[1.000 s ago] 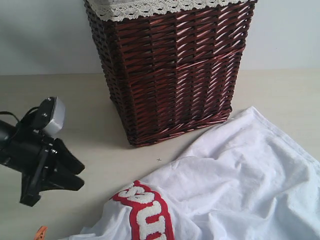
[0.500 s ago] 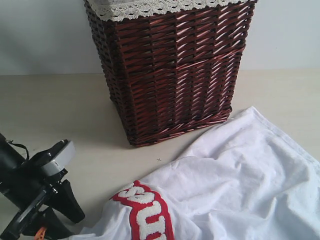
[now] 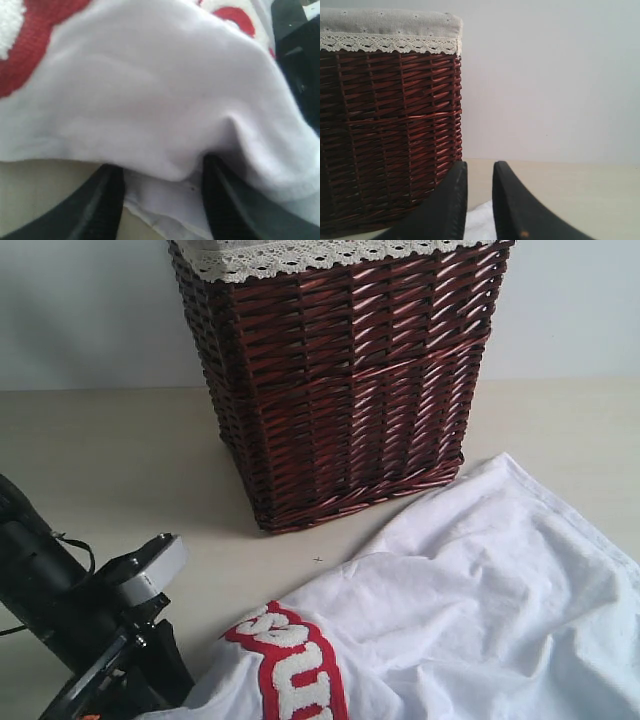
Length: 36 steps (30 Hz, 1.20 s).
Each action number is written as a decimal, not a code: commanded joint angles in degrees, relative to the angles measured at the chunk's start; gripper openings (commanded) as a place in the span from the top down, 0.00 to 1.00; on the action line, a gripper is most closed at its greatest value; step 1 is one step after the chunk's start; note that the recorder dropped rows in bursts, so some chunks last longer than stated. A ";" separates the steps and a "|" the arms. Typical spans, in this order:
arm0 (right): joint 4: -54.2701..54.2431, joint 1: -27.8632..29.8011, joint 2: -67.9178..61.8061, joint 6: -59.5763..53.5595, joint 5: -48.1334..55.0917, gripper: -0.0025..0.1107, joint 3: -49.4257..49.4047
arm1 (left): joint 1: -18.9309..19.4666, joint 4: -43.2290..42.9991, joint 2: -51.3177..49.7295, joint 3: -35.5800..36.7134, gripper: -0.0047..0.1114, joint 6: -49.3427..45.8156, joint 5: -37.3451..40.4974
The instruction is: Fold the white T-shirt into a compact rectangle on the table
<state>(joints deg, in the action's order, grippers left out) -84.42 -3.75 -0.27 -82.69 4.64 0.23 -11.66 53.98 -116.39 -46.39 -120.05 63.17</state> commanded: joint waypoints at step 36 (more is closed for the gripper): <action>0.00 -0.09 0.27 0.10 -0.02 0.80 -0.23 | 0.54 17.79 13.37 -10.42 0.32 3.38 -13.27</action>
<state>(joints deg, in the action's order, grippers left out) -84.42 -3.75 -0.27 -82.69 4.64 0.23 -10.92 70.58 -103.26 -56.59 -117.13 40.13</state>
